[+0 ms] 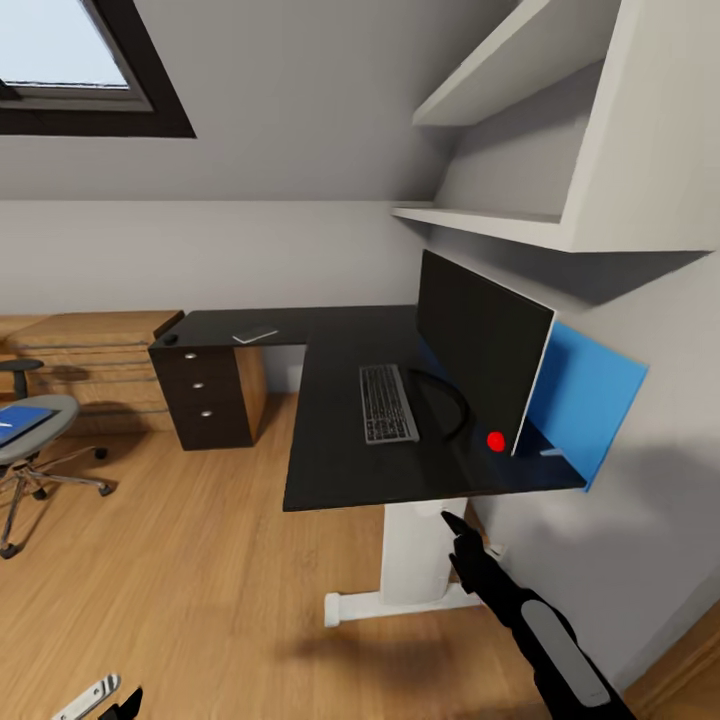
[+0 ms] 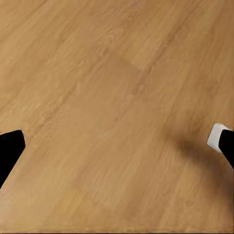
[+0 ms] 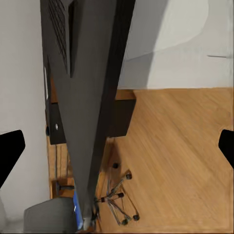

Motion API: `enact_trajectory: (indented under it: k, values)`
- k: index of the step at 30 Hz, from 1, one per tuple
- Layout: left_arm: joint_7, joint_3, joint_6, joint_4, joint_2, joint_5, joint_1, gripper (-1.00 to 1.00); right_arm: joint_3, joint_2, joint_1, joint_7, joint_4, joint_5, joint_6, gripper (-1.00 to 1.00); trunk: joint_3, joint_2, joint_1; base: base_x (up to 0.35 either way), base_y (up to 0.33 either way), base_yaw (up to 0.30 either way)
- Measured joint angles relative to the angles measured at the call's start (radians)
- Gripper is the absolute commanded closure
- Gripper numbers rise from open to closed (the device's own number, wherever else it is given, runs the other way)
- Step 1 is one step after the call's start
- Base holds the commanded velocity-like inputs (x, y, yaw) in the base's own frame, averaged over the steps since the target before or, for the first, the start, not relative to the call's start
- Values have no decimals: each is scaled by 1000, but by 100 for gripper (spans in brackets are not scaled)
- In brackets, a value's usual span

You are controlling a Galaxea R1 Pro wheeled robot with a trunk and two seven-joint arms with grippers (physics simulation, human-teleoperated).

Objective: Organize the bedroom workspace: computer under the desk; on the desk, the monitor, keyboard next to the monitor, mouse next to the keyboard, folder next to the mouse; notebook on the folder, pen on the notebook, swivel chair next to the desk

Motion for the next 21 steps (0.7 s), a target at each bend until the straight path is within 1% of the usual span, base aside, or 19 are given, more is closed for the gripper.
enact_trajectory:
  k: [1,2,3,5,6,7,8,9,10,11,12,13,14,16,17,19,20,21]
  values:
    - [0,0,-1,0,-1,0,0,-100,21,5,0,-9,5,5,0,-100,0,0,0,-275,-123,0]
    - [1,0,-1,0,-1,0,0,-100,33,8,-1,-17,7,10,-1,-100,0,0,0,-194,-96,0]
    - [1,0,-2,0,-2,-1,0,-100,53,16,-1,-34,10,26,-1,-100,0,0,0,-156,-77,0]
    - [1,-1,-3,0,-3,-1,0,-100,72,29,-3,-56,13,52,-1,-100,0,0,0,-102,-50,0]
    - [0,-1,-3,0,-4,-3,0,-100,87,45,-4,-78,14,87,-1,-100,0,0,0,-51,-25,0]
    - [0,-3,-3,0,-4,-4,0,-100,99,64,-5,-97,18,133,-2,-100,3,7,-4,-41,-20,0]
    - [1,-5,-2,0,-5,-5,0,-100,106,74,-5,-105,22,160,-3,-100,6,14,-8,-26,-13,0]
    - [2,-16,-1,3,-10,-11,0,-100,119,91,-5,-118,38,220,-4,-100,9,21,-12,-17,-8,0]
    - [6,-36,0,11,-19,-24,0,-100,133,107,-6,-128,64,290,-4,-100,12,28,-16,-13,-7,0]
    - [10,-49,0,17,-25,-33,0,-100,142,114,-6,-132,81,329,-4,-100,16,35,-20,-9,-4,0]
    - [22,-75,-1,32,-37,-51,0,-100,159,126,-6,-138,118,407,-7,-100,19,42,-23,-7,-3,0]
    - [30,-86,-1,39,-43,-60,0,-100,169,131,-6,-140,140,449,-10,-100,22,49,-27,-4,-2,0]
    - [49,-101,0,52,-51,-74,0,-100,183,142,-6,-143,182,527,-18,-100,25,56,-31,-4,-2,0]
    - [74,-111,2,62,-59,-87,0,-100,194,155,-6,-145,229,607,-33,-100,31,70,-39,-2,-1,0]
    - [98,-117,2,70,-67,-95,0,-100,200,170,-6,-146,281,679,-56,-100,34,77,-43,-1,-1,0]
    - [118,-122,3,80,-77,-101,0,-100,203,187,-6,-147,344,748,-95,-100,41,91,-50,-1,0,0]
    - [131,-125,3,88,-87,-106,0,-100,205,203,-6,-147,411,809,-149,-100,44,98,-54,0,0,0]
    - [136,-126,3,92,-93,-108,0,-100,206,210,-6,-147,448,838,-185,-100,47,105,-58,0,0,0]
